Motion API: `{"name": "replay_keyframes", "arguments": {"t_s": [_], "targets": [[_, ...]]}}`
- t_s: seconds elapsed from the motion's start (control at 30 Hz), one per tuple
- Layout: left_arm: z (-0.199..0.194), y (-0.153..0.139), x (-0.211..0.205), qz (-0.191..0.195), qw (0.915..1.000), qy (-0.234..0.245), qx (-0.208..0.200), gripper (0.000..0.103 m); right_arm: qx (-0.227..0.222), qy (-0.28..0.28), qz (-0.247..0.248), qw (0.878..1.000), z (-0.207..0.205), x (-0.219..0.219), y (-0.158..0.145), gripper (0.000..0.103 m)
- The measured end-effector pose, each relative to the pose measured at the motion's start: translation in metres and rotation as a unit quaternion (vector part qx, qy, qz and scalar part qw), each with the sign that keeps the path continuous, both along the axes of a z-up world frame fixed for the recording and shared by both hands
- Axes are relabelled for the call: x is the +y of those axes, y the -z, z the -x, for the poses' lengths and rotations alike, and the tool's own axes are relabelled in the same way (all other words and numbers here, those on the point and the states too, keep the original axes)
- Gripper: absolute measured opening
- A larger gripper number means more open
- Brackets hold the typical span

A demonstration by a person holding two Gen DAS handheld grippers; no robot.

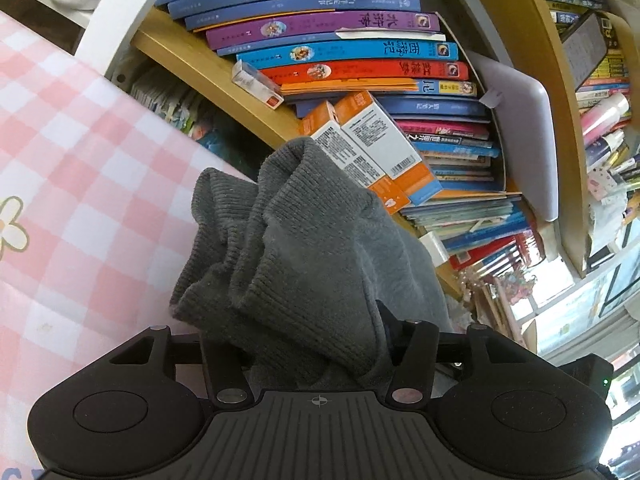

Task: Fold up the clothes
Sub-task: 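Lower the folded edge onto the stack and open the left tool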

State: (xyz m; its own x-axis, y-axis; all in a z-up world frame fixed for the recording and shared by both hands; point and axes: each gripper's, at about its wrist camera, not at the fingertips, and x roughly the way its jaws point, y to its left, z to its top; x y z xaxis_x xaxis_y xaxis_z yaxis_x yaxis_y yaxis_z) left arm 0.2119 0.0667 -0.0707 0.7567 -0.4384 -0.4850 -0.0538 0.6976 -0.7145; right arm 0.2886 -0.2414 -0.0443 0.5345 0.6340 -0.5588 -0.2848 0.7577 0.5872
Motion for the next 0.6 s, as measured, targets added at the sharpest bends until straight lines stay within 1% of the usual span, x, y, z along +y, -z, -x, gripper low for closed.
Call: {"name": "replay_keyframes", "arguments": {"t_s": [0.03, 0.1, 0.17, 0.2, 0.47, 0.6], "targets": [[0.0, 0.0, 0.0, -0.002, 1.0, -0.002, 0.001, 0.064, 0.002, 0.005, -0.001, 1.0, 0.0, -0.001, 0.001, 0.055], [0.004, -0.002, 0.001, -0.007, 0.9999, -0.009, 0.001, 0.066, 0.005, 0.017, 0.001, 1.0, 0.003, -0.003, 0.0, 0.064], [0.009, -0.004, 0.003, -0.013, 0.9998, -0.015, 0.003, 0.072, 0.007, 0.028, 0.003, 1.0, 0.006, -0.006, -0.001, 0.065], [0.014, -0.005, 0.004, -0.016, 0.9997, -0.018, 0.003, 0.075, 0.009, 0.033, 0.002, 0.999, 0.009, -0.008, -0.001, 0.068], [0.051, -0.011, 0.011, -0.023, 0.9991, -0.034, 0.007, 0.077, 0.02, 0.046, 0.005, 0.999, 0.043, -0.017, -0.008, 0.07], [0.07, -0.012, 0.007, -0.039, 0.9987, -0.027, 0.02, 0.078, 0.03, 0.047, 0.005, 0.998, 0.064, -0.017, -0.011, 0.071]]}}
